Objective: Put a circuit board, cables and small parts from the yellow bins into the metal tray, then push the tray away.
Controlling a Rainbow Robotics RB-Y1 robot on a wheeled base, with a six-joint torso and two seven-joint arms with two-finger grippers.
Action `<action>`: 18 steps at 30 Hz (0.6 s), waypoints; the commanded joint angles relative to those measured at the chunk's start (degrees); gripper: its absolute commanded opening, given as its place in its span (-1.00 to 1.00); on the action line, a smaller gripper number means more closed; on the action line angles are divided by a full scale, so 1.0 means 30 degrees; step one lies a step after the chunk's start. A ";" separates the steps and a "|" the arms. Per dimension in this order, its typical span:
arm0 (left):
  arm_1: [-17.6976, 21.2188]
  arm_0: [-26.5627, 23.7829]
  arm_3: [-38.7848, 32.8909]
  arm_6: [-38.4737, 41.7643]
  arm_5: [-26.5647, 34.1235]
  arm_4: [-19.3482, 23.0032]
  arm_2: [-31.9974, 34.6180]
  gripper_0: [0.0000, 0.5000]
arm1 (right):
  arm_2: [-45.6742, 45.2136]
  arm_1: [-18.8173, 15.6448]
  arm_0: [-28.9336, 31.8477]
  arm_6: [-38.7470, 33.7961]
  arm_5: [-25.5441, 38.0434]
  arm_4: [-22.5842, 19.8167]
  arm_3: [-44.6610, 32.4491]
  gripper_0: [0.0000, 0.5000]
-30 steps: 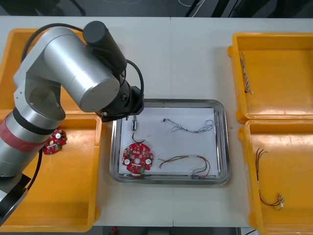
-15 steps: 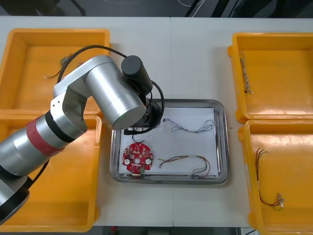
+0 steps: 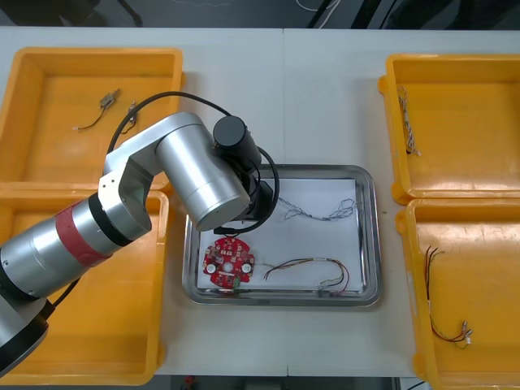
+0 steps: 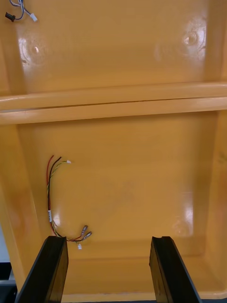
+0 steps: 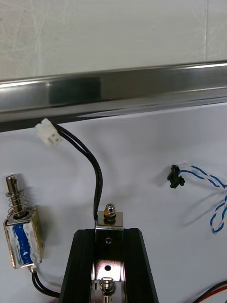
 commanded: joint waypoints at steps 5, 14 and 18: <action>-0.0335 -0.0813 -0.0173 0.1758 -0.0260 -0.0487 -0.0545 0.22 | -0.0181 -0.0117 0.0340 0.0493 0.0048 0.0191 -0.0087 1.00; -0.0306 -0.0813 -0.0173 0.2285 -0.0260 -0.0546 -0.0516 0.95 | 0.0024 -0.0117 0.0516 0.0552 0.0048 0.0484 -0.0058 1.00; -0.0306 -0.0813 -0.0232 0.2491 -0.0260 -0.0516 -0.0281 1.00 | 0.0141 -0.0117 0.0516 0.0522 0.0048 0.0514 -0.0058 1.00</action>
